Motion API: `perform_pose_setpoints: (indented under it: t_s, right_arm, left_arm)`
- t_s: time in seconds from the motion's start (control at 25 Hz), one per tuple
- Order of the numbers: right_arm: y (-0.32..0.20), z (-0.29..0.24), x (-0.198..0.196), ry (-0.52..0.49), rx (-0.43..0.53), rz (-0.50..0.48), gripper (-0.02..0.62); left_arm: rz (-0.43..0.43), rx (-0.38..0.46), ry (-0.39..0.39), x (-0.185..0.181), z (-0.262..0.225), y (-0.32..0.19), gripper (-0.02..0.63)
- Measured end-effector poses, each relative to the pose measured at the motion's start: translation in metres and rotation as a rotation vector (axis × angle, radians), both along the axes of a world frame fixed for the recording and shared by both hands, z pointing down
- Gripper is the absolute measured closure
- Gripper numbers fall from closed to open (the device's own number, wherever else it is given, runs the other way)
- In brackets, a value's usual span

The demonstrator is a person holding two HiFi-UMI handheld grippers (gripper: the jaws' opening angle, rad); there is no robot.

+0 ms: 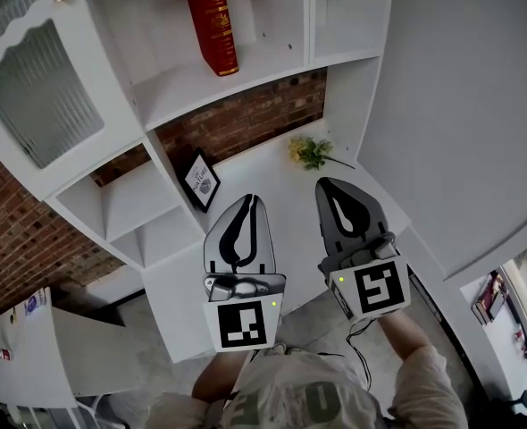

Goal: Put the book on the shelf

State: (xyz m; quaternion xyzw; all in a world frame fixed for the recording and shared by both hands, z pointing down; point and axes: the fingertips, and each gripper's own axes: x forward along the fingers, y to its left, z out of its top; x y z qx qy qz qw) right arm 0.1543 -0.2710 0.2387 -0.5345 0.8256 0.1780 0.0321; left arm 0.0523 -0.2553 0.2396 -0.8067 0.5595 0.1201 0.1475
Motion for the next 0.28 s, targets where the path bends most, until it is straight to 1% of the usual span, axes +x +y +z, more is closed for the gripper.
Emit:
perform_pose_setpoints:
  t_s: [0.28]
  right_arm:
    - [-0.0038, 0.0060, -0.0020, -0.006, -0.022, -0.002, 0.580]
  left_arm:
    - [-0.001, -0.009, 0.006, -0.0023, 0.0045, -0.0026, 0.592]
